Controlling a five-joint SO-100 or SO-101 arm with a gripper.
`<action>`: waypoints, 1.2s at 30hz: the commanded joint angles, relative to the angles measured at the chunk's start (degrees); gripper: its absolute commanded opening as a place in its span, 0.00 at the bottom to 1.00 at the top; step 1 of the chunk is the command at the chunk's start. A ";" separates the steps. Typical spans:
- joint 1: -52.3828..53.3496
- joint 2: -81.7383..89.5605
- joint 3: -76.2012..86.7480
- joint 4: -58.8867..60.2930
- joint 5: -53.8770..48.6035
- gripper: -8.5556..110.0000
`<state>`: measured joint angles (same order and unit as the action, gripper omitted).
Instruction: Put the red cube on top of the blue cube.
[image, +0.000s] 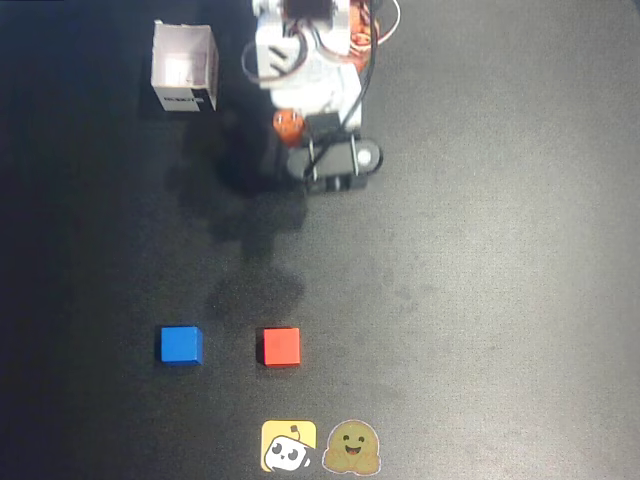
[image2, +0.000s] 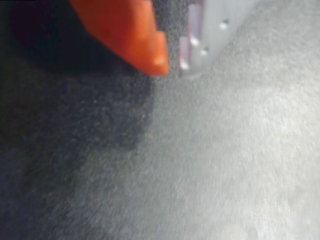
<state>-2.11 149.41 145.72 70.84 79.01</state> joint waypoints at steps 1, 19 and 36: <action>0.09 -7.47 -9.14 -0.97 1.49 0.09; 2.72 -41.31 -43.07 -0.53 5.45 0.17; 2.20 -60.21 -60.38 -1.05 7.38 0.27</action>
<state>0.62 89.82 89.38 70.84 85.96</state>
